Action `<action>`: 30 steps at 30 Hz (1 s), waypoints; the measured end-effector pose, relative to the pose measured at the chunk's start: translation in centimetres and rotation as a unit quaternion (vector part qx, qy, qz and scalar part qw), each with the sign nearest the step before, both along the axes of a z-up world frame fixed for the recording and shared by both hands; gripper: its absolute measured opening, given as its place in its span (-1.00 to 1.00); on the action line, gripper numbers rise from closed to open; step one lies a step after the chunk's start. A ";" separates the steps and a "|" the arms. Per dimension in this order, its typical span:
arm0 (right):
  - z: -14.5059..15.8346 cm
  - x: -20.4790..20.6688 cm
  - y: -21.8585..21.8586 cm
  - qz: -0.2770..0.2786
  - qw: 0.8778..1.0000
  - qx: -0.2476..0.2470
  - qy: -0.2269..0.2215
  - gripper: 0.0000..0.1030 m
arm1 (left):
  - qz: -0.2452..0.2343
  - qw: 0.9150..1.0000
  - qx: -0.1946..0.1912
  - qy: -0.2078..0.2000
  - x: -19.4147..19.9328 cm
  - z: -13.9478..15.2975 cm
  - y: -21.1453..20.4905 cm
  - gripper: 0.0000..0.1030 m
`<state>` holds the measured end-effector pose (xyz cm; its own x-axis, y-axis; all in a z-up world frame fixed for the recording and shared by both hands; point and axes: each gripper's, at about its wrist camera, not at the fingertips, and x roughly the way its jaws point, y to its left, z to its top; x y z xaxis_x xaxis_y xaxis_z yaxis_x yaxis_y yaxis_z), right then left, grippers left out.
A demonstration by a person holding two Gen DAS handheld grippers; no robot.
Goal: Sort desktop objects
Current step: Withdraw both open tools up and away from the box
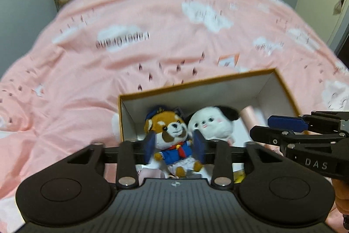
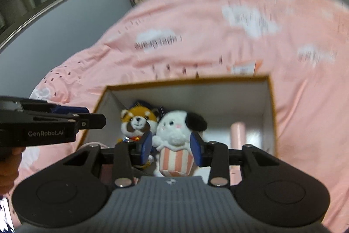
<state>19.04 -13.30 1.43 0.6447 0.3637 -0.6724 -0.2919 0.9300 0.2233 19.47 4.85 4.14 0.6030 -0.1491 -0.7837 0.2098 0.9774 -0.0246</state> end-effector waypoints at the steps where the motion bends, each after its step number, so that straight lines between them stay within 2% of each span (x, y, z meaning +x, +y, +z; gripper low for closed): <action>1: 0.7 -0.9 0.0 0.001 1.000 -0.010 -0.016 -0.11 | 0.003 1.000 -0.001 -0.018 -1.1 0.6 -0.1 0.08; 6: 2.9 -5.7 -0.3 -0.003 0.995 -0.046 -0.085 -0.01 | 0.029 0.995 0.002 -0.091 -6.5 2.2 -0.7 0.29; 9: 2.7 -7.9 -1.1 -0.010 0.995 -0.043 -0.093 0.03 | 0.052 0.990 0.022 -0.126 -9.2 1.6 -1.5 0.46; 11: 2.2 -9.0 -1.3 -0.011 0.994 -0.045 -0.094 0.10 | 0.064 0.988 0.033 -0.137 -10.6 0.9 -2.1 0.50; 14: 0.9 -10.3 -1.4 -0.019 0.994 -0.056 -0.095 0.11 | 0.075 0.988 0.035 -0.132 -11.5 -0.3 -2.9 0.51; 19: -1.1 -10.7 -1.7 -0.042 0.992 -0.070 -0.091 0.15 | 0.101 0.989 0.012 -0.106 -11.7 -2.4 -3.3 0.53; 30: -4.3 -10.1 -1.5 -0.056 0.992 -0.073 -0.087 0.17 | 0.120 0.990 0.016 -0.073 -11.1 -6.2 -4.2 0.54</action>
